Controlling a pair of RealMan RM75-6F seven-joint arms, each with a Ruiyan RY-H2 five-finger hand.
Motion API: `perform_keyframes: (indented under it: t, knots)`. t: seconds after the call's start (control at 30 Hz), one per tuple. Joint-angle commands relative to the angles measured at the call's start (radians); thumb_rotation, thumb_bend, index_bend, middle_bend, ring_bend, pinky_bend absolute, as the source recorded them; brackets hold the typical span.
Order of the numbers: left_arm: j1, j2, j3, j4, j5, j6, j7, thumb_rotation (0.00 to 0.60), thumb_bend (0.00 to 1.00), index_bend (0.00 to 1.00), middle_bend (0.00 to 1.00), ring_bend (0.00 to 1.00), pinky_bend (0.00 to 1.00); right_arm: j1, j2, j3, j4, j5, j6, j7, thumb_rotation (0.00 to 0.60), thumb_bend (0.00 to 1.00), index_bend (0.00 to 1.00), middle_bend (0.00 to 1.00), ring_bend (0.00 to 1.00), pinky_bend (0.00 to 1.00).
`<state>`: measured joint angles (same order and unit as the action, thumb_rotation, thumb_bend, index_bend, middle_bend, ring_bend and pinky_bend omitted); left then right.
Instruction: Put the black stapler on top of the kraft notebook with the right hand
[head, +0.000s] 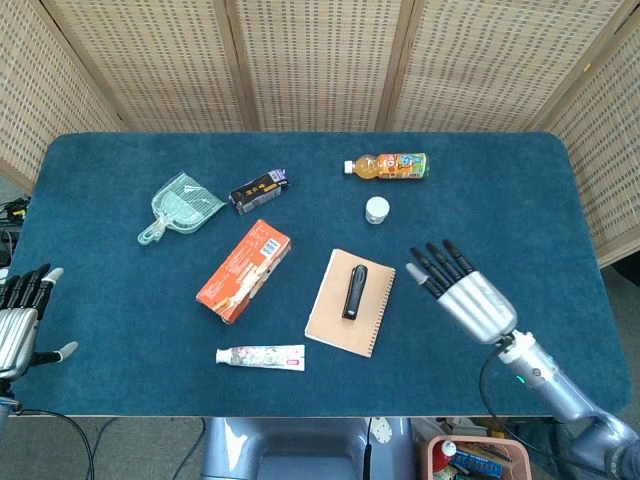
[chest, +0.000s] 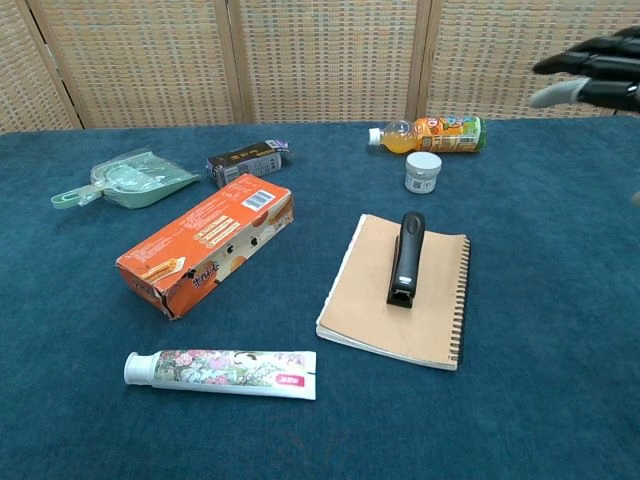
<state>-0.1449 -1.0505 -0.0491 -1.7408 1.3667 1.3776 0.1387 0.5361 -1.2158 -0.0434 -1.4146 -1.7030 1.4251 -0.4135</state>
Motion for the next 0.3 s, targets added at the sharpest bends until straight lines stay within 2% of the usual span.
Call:
perform_keyframes:
  t: [0.03, 0.13, 0.3]
  knots:
    - [0.009, 0.005, 0.004, -0.004, 0.013, 0.016, -0.008, 0.6, 0.0, 0.0, 0.0, 0.0, 0.0, -0.131, 0.012, -0.005, 0.013, 0.104, 0.089, 0.139, 0.6, 0.0, 0.0, 0.0, 0.0, 0.06]
    - [0.024, 0.01, 0.012, -0.01, 0.037, 0.043, -0.016, 0.6, 0.0, 0.0, 0.0, 0.0, 0.0, -0.207, -0.017, -0.01, 0.039, 0.162, 0.118, 0.201, 0.6, 0.0, 0.0, 0.0, 0.0, 0.04]
    - [0.037, 0.014, 0.025, -0.017, 0.073, 0.068, -0.02, 0.6, 0.0, 0.0, 0.0, 0.0, 0.0, -0.273, -0.035, -0.019, 0.047, 0.191, 0.128, 0.214, 0.6, 0.0, 0.0, 0.0, 0.0, 0.02]
